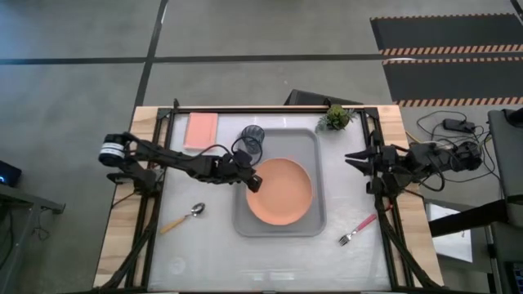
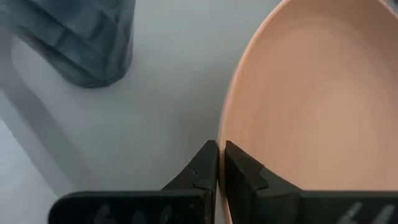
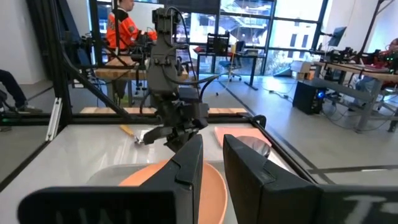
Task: Pick and place plate/cup/fork/spoon on tray
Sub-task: Put the orange plate on the gray tray to the bottom of the black cup
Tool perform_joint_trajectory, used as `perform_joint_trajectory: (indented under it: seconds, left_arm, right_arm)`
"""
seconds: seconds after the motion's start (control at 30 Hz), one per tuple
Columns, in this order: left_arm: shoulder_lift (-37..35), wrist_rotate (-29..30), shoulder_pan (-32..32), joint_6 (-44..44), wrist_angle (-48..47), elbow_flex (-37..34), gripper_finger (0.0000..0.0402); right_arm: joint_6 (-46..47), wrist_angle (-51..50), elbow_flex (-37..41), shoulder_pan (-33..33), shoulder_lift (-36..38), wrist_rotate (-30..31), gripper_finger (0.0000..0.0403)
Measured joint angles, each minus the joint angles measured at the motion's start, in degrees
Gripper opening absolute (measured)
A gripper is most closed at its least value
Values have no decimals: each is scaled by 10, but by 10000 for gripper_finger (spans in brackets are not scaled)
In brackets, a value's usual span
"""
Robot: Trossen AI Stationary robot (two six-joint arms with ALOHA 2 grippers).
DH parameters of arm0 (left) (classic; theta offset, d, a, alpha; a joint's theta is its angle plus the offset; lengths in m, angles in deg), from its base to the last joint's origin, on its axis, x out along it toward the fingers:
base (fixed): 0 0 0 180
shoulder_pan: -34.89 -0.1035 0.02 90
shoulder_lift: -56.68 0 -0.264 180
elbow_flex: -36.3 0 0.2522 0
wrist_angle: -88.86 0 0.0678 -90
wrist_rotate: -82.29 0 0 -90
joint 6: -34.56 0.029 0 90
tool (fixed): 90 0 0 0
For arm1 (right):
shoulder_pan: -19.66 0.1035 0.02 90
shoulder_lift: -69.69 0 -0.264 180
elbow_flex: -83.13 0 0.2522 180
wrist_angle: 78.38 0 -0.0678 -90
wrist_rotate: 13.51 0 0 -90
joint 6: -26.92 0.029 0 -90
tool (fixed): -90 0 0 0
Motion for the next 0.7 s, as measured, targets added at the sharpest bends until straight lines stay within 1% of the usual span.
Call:
perform_joint_trajectory:
  seconds: [0.6,0.7]
  left_arm:
    - [9,5,0,-3,-30,-2,0]
    - [9,4,0,-15,-40,-3,0]
  right_arm:
    - [2,-5,0,0,0,0,52]
    - [6,-5,0,0,0,0,52]
